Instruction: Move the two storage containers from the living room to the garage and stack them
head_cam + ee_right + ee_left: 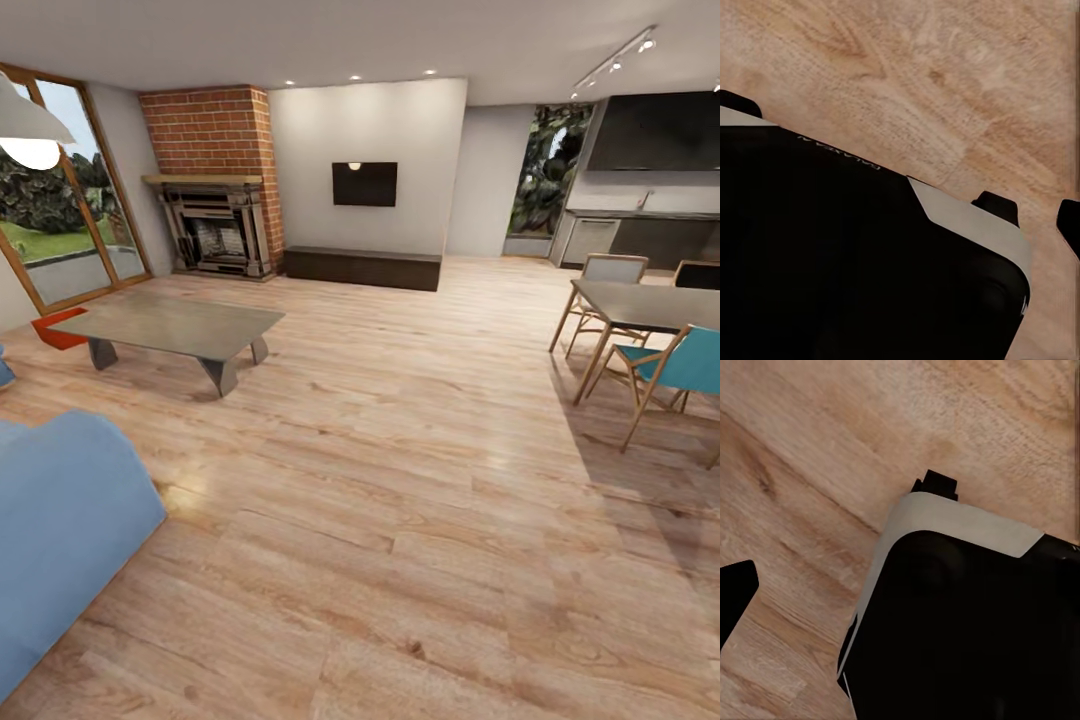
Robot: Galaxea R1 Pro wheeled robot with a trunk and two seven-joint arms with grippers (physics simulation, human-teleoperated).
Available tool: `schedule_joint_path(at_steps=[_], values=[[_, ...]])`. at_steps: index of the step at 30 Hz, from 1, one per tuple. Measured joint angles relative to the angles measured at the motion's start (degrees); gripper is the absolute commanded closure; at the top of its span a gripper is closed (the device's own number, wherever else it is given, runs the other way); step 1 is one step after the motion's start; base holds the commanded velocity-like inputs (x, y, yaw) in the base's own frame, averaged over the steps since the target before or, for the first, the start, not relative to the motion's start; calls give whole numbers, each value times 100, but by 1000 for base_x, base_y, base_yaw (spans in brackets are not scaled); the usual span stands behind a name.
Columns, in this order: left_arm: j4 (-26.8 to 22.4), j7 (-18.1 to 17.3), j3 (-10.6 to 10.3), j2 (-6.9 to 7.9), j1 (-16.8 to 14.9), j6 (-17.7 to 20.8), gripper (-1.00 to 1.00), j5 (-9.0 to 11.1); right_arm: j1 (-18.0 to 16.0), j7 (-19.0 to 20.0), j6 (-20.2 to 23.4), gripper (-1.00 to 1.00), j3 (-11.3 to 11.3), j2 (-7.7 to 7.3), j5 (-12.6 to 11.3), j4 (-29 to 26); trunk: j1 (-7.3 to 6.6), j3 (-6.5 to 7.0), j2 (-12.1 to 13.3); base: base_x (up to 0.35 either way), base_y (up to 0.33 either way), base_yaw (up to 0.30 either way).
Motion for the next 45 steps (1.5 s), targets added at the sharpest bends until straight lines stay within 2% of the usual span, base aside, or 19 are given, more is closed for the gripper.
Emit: schedule_joint_path(at_steps=[36,45], values=[[4,0,0,4,0,9,-100,-7,1,0,0,-100,8,0,6,0,-1,0,0,333,0,0],[7,-1,0,-36,0,12,-100,-4,2,-1,-1,-100,0,7,5,-9,-1,0,0,339,-40,0]])
